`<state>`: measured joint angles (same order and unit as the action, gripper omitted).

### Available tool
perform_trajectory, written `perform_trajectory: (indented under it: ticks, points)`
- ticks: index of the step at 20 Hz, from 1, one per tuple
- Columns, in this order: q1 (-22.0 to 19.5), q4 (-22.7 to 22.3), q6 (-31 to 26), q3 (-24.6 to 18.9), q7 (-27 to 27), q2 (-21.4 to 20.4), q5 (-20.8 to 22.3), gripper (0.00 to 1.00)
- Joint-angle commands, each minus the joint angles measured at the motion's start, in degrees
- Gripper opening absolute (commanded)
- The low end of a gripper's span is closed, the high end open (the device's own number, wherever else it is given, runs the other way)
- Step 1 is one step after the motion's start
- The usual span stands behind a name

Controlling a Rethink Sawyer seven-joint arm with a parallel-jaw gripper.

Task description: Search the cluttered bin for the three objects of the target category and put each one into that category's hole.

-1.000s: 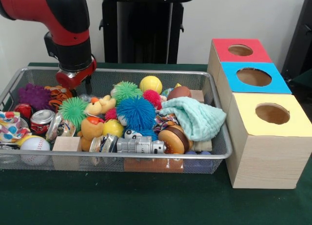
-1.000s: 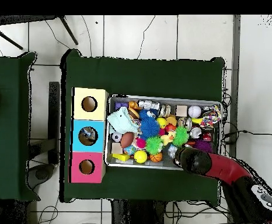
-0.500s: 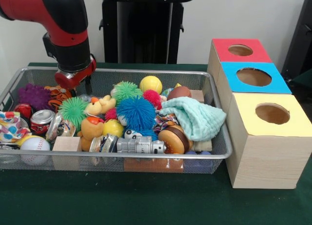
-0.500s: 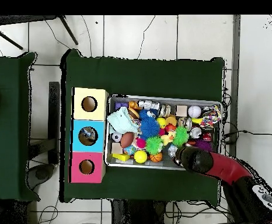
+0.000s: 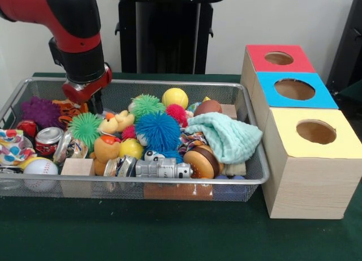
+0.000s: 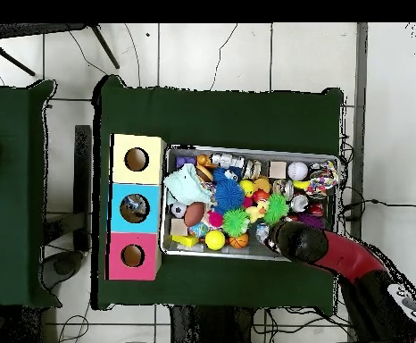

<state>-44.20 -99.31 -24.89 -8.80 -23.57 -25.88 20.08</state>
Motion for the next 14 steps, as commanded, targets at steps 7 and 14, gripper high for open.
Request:
perform_trajectory:
  ticks: [7, 14]
  points:
    - [1.9, -5.6, -6.6, 1.6, -14.0, -3.4, -4.1, 0.00]
    - [2.3, -5.7, -6.0, 2.7, -14.2, -3.0, -5.1, 0.00]
